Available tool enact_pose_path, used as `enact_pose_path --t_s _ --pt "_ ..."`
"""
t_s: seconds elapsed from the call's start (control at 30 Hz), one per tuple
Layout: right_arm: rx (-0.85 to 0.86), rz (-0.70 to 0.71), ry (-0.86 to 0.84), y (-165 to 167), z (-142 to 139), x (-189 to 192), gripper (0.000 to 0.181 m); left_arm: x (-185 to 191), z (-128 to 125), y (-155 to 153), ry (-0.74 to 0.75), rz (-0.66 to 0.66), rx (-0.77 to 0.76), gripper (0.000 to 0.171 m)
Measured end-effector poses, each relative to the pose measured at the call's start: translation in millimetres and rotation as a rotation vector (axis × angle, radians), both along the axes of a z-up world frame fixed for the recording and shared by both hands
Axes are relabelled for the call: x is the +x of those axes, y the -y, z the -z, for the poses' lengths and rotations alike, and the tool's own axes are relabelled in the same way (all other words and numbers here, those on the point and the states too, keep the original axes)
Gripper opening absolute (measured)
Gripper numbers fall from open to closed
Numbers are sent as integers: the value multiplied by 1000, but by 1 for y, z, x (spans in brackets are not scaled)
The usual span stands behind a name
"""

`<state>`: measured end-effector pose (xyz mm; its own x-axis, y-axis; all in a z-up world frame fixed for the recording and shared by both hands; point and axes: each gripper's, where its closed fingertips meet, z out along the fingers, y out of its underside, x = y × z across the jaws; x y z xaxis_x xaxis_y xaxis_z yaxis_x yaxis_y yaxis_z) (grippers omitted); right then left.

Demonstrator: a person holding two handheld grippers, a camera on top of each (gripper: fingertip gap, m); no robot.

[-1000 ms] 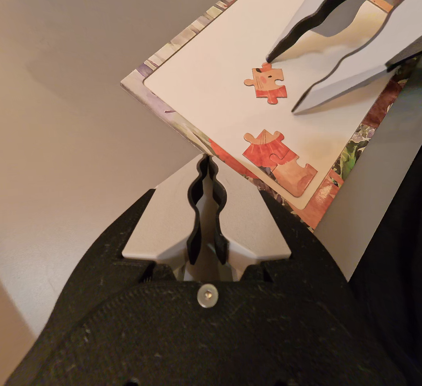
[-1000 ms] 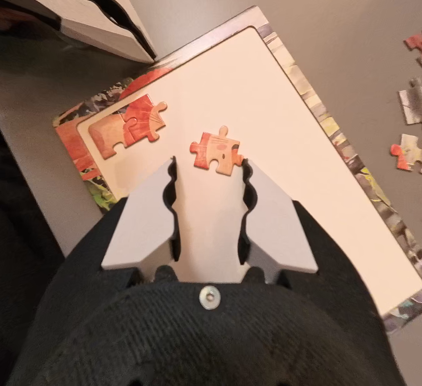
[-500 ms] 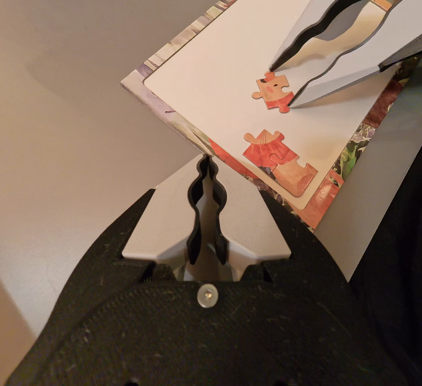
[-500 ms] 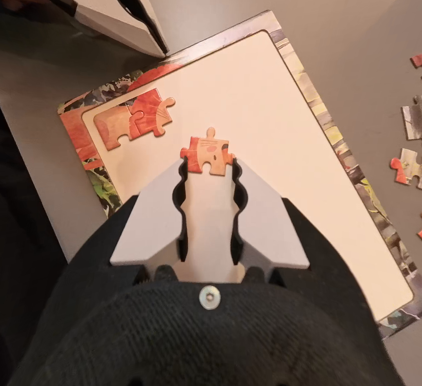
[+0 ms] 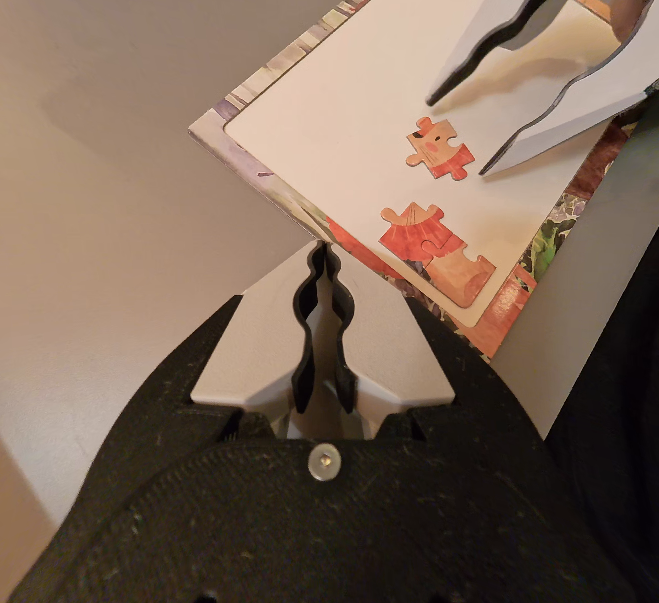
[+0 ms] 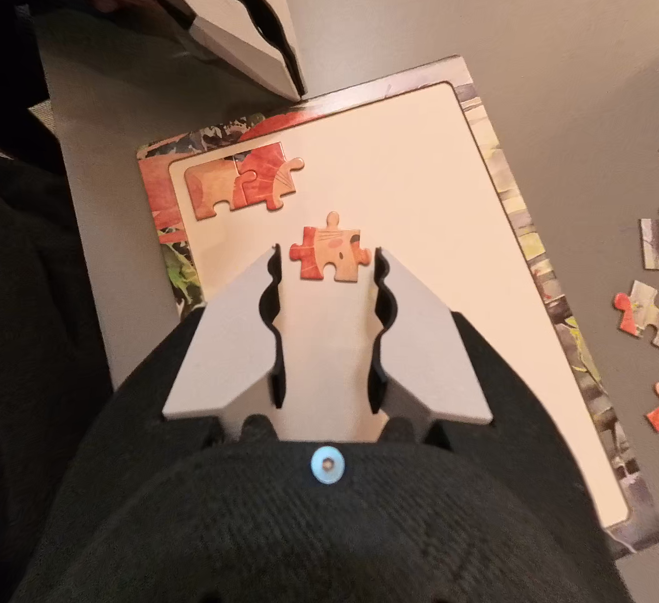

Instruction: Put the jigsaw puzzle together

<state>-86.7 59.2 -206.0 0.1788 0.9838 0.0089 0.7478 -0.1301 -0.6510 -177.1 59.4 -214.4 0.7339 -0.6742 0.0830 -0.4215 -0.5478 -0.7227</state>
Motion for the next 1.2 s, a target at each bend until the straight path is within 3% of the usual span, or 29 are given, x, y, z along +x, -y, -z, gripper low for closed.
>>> enact_pose_path --t_s 0.1,0.53,0.87,0.9,0.93,1.07,1.2 --pt "3 -5 34 -5 8 2 55 0 0 0 0 0 0 0" --pt "-20 -47 25 -1 9 3 38 0 0 0 4 0 -4 0" --pt "-13 -100 32 6 9 4 37 0 0 0 1 0 -1 0" --pt "-15 -108 26 8 8 4 31 0 0 0 1 0 -1 0" --pt "-16 -124 11 10 5 3 14 0 0 0 2 0 -1 0" --pt "-33 -168 21 21 4 0 35 0 0 0 2 0 -2 0" --pt "40 -164 44 11 8 0 42 0 0 0 1 0 0 0"
